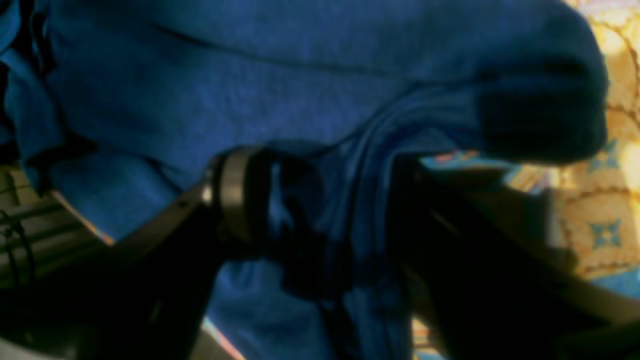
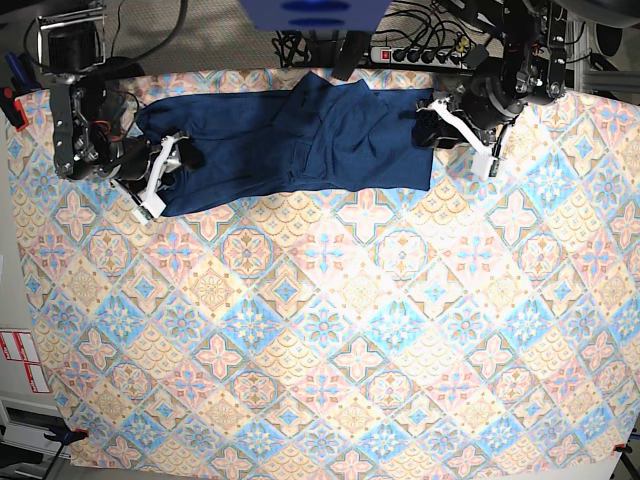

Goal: Fold the T-shirt properly
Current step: 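Grasp the opposite strip end with the right gripper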

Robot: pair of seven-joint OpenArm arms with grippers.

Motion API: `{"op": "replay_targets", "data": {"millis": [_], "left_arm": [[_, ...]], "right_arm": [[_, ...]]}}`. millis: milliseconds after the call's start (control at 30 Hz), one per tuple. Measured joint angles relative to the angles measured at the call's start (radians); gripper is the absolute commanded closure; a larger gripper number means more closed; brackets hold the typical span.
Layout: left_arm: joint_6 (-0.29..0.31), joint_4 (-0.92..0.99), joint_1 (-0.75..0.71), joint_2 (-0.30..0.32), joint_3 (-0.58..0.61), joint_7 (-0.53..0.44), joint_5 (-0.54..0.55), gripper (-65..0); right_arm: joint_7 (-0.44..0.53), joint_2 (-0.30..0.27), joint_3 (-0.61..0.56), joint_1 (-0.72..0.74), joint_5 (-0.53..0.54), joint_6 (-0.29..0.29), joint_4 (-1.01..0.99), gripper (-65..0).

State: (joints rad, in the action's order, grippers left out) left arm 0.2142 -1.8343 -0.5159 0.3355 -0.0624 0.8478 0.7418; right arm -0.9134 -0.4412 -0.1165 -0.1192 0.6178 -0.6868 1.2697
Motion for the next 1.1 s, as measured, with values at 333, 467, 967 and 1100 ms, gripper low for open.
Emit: {"op": "replay_targets", "data": {"millis": [333,467,967,1100], "left_arm": [[0.0,0.0,0.0,0.0,0.0,-0.003,0.0,-20.2],[0.0,0.0,0.0,0.0,0.0,-0.003,0.0,-20.1],[0.0,0.0,0.0,-0.005,0.002,-0.003,0.0,-20.1],[0.0,0.0,0.003,-0.045,0.0,-0.005,0.0,-20.1]], "right_arm": [[0.042,-0.013,-0.064,-0.027,0.02,0.003,0.007,-33.8],[0.06,-0.011,-0.078,-0.027,0.021,0.002,0.007,-33.5],[0.056,0.001,-0.076,-0.001,0.045,-0.009,-0.062,-0.9],[-0.034,0.007,-0.051,0.078,0.068,-0.069,-0.153,-0.5]]}}
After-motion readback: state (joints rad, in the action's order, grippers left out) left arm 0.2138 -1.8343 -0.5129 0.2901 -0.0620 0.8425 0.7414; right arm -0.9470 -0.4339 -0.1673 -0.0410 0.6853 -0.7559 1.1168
